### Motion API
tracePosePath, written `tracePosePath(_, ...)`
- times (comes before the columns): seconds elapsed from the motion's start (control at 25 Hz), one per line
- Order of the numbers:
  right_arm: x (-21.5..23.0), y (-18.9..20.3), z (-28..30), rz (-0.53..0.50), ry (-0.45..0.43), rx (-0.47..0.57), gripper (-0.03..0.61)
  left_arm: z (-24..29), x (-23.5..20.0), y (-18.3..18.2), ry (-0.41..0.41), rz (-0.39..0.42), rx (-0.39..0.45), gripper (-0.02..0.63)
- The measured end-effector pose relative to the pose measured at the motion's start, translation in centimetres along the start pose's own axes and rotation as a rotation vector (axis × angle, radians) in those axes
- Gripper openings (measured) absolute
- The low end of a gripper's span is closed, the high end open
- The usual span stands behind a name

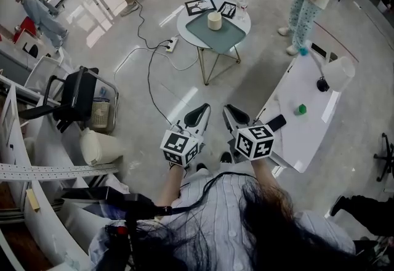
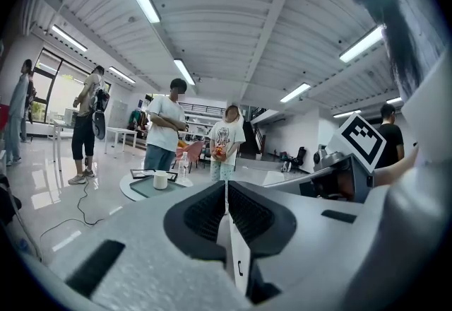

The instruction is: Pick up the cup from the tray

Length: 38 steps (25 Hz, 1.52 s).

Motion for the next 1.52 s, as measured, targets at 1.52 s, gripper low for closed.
tracePosePath(1.52, 9.6, -9.6, 15.2, 0.081, 0.022, -0.039, 0.057, 14.3, -14.5, -4.2, 0.063, 0.032, -0.091, 0.017)
Point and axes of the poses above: the fingertips, and each gripper's own axes: z forward along the fingers, x to its right, y out of its underside, the point moved 5 cm from there along -z, backward along the fingers, and after that the axes turned 8 degrees about -x, right-handed, at the moved point
